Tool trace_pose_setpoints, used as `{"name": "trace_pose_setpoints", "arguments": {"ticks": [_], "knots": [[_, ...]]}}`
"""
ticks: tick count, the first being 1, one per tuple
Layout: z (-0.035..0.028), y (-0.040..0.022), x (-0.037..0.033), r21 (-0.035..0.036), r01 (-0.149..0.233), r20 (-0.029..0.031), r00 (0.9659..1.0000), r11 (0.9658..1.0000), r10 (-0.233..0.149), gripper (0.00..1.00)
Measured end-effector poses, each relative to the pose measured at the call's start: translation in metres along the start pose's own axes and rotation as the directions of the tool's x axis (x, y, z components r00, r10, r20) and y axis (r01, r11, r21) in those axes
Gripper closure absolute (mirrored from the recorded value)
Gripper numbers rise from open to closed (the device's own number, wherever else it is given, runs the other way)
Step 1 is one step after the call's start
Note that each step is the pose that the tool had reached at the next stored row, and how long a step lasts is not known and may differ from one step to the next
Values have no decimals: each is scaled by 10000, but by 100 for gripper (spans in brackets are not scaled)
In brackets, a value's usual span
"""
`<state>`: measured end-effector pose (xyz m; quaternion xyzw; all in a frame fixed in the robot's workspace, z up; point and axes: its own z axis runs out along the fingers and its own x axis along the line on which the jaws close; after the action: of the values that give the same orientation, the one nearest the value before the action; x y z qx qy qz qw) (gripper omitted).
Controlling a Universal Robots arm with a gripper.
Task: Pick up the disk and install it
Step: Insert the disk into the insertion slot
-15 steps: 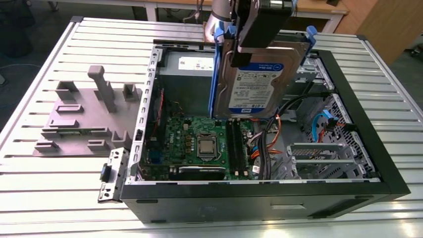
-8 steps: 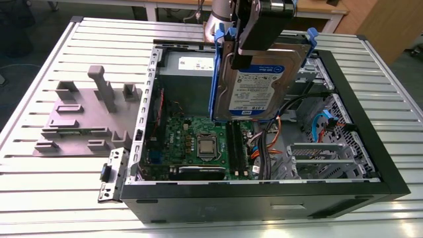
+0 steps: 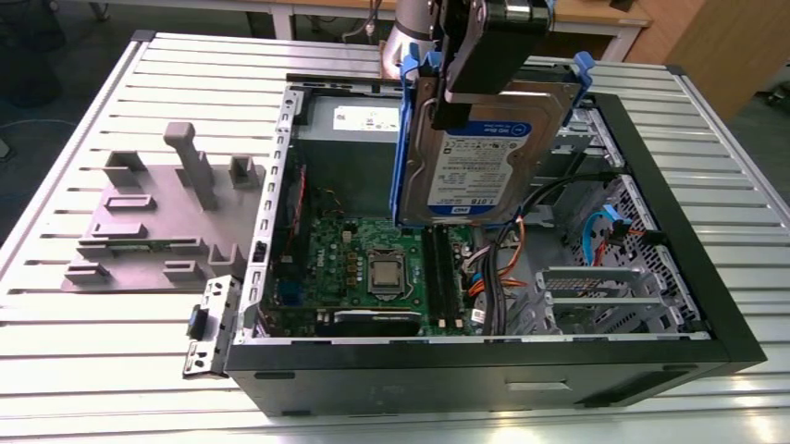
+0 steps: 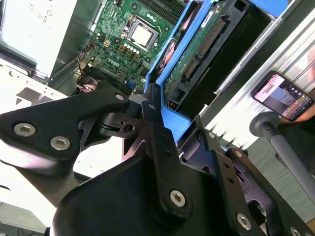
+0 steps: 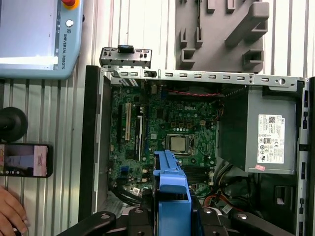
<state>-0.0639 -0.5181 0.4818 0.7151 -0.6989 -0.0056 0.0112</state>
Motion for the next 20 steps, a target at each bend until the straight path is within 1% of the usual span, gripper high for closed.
{"name": "trace_pose_setpoints", "arguments": {"ticks": [2,5,7,12,20], "knots": [[1,-1,14,1,1,1,10000,10000,-1,64],[3,1,52,1,-1,2,10000,10000,1,64],[3,-12,64,0,0,1,10000,10000,0,64],[4,-72,72,1,0,2,10000,10000,0,64],[4,-77,75,1,-1,1,10000,10000,1,64]]}}
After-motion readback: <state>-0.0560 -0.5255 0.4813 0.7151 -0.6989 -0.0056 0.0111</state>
